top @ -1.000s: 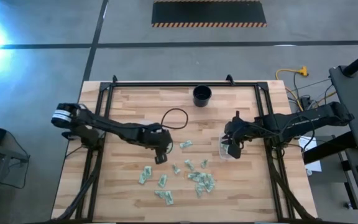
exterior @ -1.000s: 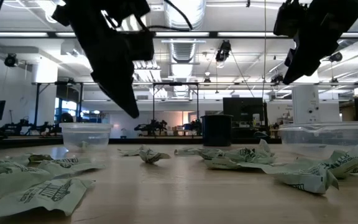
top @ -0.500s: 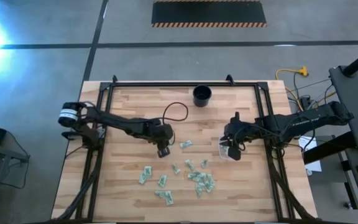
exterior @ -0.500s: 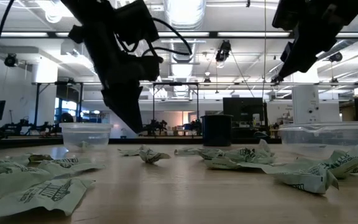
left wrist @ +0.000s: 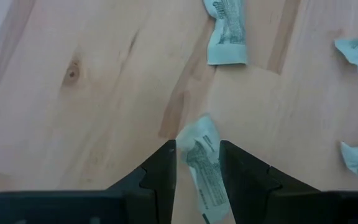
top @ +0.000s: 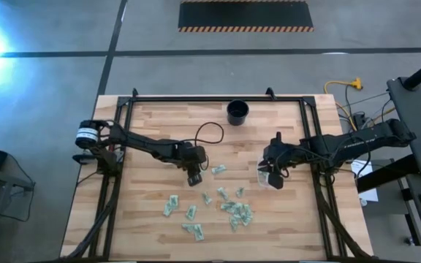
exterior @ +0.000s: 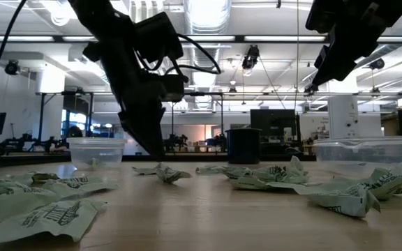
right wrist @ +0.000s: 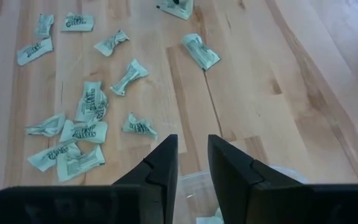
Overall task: Pick and place items into bin
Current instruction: Put the white sweetener packet into the left transparent bin
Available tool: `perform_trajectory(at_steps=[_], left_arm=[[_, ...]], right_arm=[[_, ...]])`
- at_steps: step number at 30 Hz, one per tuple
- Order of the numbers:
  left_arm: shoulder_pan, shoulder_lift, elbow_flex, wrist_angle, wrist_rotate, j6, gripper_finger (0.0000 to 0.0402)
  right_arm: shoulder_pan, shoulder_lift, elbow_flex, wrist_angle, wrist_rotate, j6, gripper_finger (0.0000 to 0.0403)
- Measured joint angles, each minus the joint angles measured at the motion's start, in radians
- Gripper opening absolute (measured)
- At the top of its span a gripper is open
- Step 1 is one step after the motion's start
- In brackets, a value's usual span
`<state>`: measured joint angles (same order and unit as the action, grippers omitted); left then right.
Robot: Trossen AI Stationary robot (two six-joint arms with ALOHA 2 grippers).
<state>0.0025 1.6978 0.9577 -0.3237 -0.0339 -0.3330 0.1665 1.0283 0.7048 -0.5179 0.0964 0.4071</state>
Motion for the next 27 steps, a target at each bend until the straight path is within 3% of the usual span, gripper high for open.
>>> perform_trajectory(at_steps=[27], left_arm=[[-0.003, 0.013, -0.009, 0.01, 0.023, -0.001, 0.0105]], right_arm=[[0.0, 0.0, 0.0, 0.009, 0.004, -0.007, 0.0068]])
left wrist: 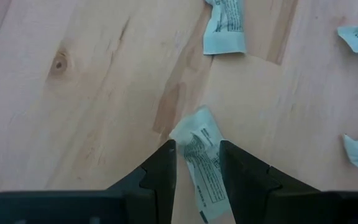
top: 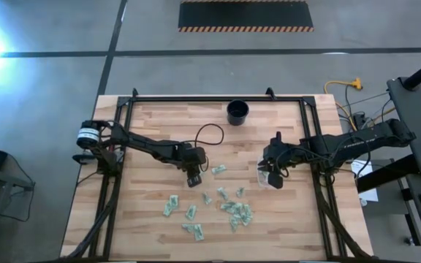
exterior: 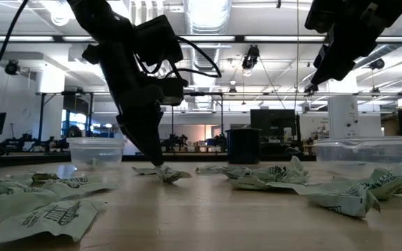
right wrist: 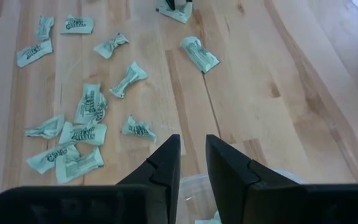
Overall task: Pick and place items into bin
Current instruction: Put the white sweetener packet into the left transparent bin
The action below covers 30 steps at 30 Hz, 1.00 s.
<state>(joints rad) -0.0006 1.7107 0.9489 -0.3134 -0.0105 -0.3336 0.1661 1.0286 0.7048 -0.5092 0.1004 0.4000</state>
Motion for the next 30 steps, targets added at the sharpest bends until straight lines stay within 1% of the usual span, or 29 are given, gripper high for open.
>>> perform_trajectory(at_steps=[8, 12, 16, 20, 25, 27, 30], left_arm=[[-0.001, 0.021, 0.005, 0.02, -0.001, -0.002, 0.0105], [-0.011, 0.051, 0.018, 0.023, -0.003, -0.009, 0.0105], [-0.016, 0.053, 0.019, 0.023, -0.019, -0.027, 0.0102], [-0.016, 0.035, 0.016, 0.018, -0.032, -0.026, 0.0075], [-0.016, 0.01, 0.016, 0.021, -0.036, -0.019, 0.0013], [-0.016, 0.004, 0.018, 0.021, -0.037, -0.019, 0.0005], [-0.016, -0.006, 0.018, 0.022, -0.037, -0.024, 0.0006]], right_arm=[[0.0, 0.001, 0.0, 0.019, 0.005, 0.0, 0.0073], [0.0, 0.001, 0.0, 0.027, 0.005, 0.0, 0.0069], [0.0, 0.001, 0.0, 0.027, 0.005, 0.003, 0.0066], [0.0, 0.002, 0.0, 0.027, 0.005, 0.003, 0.0066], [0.0, 0.002, 0.0, 0.027, 0.005, 0.003, 0.0063], [0.0, 0.002, 0.0, 0.027, 0.005, 0.003, 0.0064], [0.0, 0.002, 0.0, 0.027, 0.005, 0.002, 0.0063]])
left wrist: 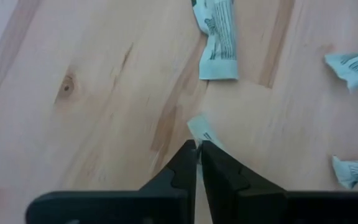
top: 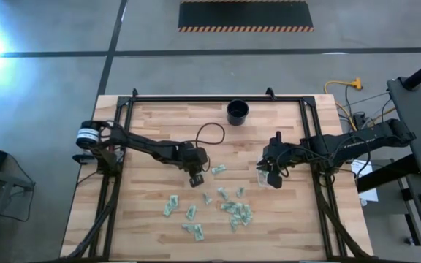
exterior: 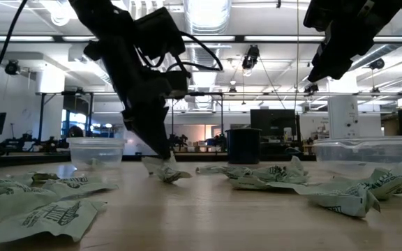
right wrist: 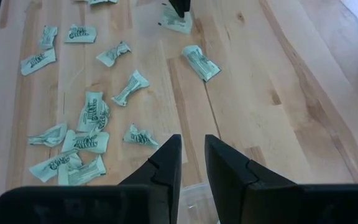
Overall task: Pick and place items into bin
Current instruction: Put the white sweetener packet into the left transparent bin
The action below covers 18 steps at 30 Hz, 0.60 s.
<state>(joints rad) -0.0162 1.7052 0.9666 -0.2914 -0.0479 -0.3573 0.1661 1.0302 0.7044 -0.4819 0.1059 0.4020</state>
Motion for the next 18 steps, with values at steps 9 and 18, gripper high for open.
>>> perform_trajectory(at_steps=[9, 18], left_arm=[[0.001, -0.052, -0.003, -0.004, -0.015, 0.004, 0.0], [0.001, -0.173, -0.005, -0.02, -0.08, 0.004, 0.0]], right_arm=[[0.0, 0.0, 0.0, 0.003, 0.0, 0.003, 0.0061], [0.0, 0.0, 0.0, 0.02, 0.0, 0.009, 0.006]])
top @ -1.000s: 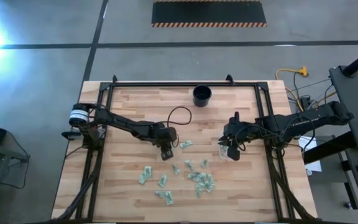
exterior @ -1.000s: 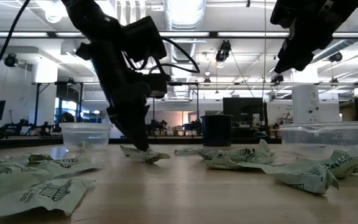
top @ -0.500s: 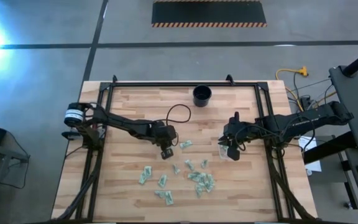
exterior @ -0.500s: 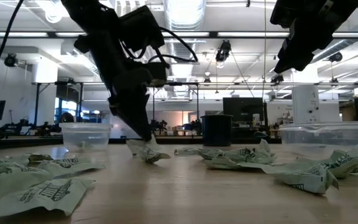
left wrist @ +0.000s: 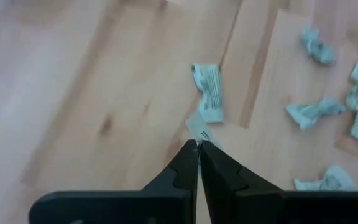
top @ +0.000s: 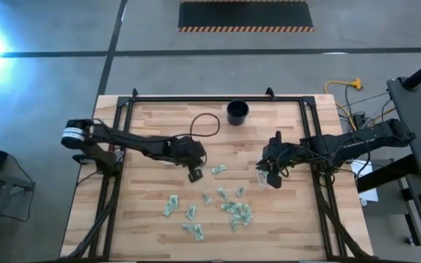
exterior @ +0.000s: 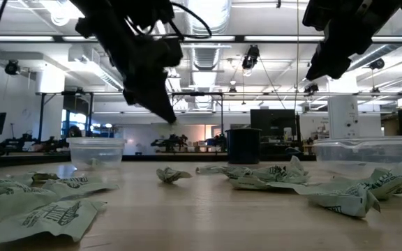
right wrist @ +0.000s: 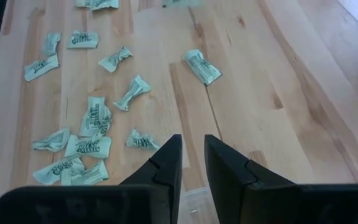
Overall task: Pick and place items into bin
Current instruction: Put the white sweetener packet into the left transparent bin
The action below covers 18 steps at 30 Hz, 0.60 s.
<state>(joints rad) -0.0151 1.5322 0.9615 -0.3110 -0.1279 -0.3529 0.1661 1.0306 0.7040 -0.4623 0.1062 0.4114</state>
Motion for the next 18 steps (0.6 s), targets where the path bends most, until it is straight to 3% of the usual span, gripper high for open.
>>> perform_trajectory(at_steps=[10, 18], left_arm=[[0.0, -0.204, -0.006, -0.335, -0.227, -0.007, 0.0], [0.002, -0.324, -0.077, -0.467, -0.282, -0.035, 0.0]], right_arm=[[0.0, 0.0, 0.0, 0.045, 0.002, -0.003, 0.0059], [0.0, 0.002, 0.0, 0.116, 0.002, -0.012, 0.0059]])
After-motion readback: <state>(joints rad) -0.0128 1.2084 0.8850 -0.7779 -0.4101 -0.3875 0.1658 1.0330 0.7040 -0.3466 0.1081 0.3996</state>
